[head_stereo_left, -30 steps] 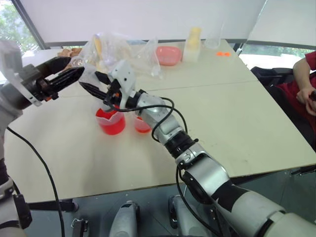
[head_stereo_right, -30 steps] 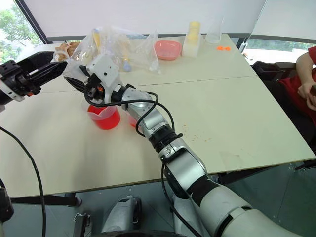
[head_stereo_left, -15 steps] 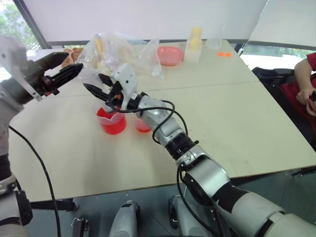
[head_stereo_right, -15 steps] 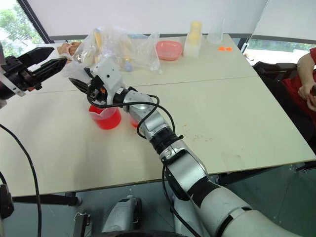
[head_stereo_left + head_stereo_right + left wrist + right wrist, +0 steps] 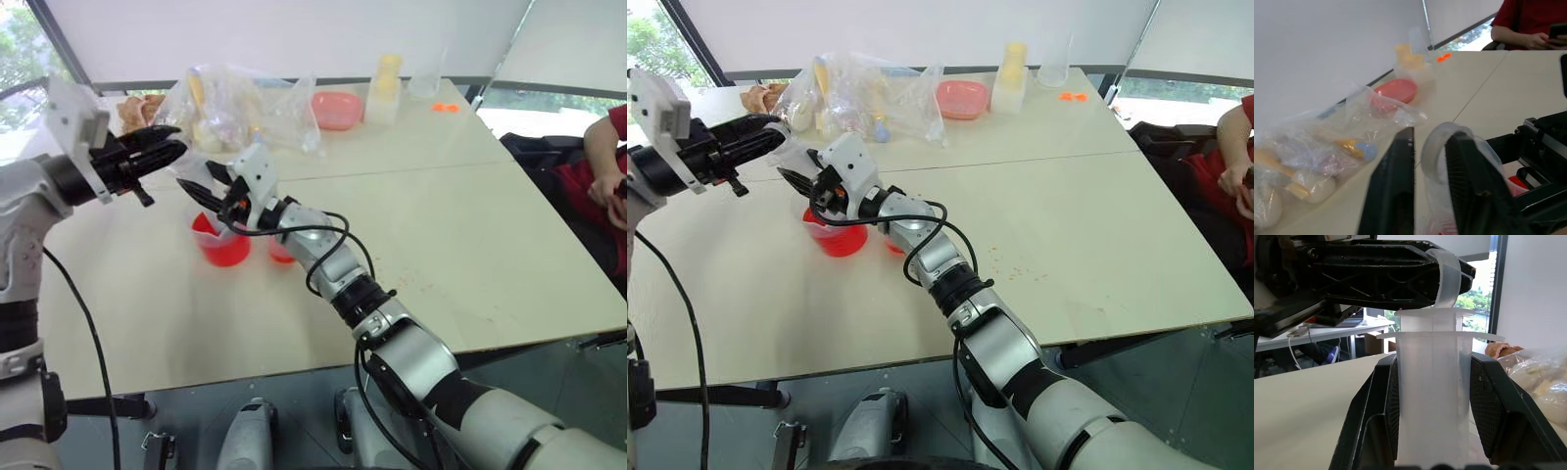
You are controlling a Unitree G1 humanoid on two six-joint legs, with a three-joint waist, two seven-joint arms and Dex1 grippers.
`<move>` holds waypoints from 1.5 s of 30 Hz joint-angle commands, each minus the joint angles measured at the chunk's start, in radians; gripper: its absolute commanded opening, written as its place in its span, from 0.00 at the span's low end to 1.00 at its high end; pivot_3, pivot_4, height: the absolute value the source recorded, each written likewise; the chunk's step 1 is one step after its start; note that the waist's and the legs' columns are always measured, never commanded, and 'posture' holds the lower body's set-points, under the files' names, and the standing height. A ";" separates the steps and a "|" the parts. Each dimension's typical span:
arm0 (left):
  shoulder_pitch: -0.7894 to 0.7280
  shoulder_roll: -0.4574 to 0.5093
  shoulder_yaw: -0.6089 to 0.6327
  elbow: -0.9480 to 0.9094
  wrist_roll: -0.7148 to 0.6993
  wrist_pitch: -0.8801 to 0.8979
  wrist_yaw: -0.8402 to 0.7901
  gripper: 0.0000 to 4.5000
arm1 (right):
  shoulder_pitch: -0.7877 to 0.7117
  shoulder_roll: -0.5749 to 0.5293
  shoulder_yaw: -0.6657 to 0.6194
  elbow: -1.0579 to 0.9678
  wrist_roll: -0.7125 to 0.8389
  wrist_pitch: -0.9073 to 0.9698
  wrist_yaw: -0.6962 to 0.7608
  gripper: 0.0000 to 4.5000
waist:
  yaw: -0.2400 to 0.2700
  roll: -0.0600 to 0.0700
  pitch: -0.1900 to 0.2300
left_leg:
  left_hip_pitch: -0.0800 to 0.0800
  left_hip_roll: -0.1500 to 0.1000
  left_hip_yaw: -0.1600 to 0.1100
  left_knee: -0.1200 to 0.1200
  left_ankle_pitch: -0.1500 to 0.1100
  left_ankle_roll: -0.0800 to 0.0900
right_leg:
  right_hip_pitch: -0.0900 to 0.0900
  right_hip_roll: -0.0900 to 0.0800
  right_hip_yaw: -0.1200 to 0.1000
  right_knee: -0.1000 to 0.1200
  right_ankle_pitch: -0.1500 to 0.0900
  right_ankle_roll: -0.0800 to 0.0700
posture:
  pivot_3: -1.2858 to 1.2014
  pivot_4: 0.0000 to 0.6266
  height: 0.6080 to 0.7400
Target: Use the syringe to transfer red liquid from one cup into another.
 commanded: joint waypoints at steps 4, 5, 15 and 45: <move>-0.144 -0.034 0.040 0.064 0.051 -0.069 0.099 0.18 | 0.119 0.212 0.137 -0.113 -0.014 -0.030 0.060 0.32 | 0.000 0.000 0.000 | 0.000 0.000 0.000 0.000 0.000 0.000 | 0.000 0.000 0.000 0.000 0.000 0.000 | 0.52 0.24 1.00; -0.158 -0.037 0.044 0.070 0.052 -0.071 0.100 0.18 | 0.123 0.212 0.143 -0.115 -0.014 -0.030 0.058 0.32 | 0.000 0.000 0.000 | 0.000 0.000 0.000 0.000 0.000 0.000 | 0.000 0.000 0.000 0.000 0.000 0.000 | 0.52 0.24 1.00; -0.197 -0.032 0.048 0.080 0.047 -0.065 0.077 0.18 | 0.133 0.214 0.169 -0.110 -0.008 -0.029 0.050 0.32 | 0.000 0.000 0.000 | 0.000 0.000 0.000 0.000 0.000 0.000 | 0.000 0.000 0.000 0.000 0.000 0.000 | 0.52 0.24 1.00; 0.095 0.079 0.223 -0.025 -0.128 0.125 -0.056 0.97 | -0.091 0.136 -0.024 -0.206 0.075 -0.015 -0.043 0.32 | -0.010 0.000 0.000 | 0.000 0.000 -0.001 0.000 0.000 0.000 | 0.000 0.000 0.000 0.001 0.000 0.000 | 0.52 0.24 1.00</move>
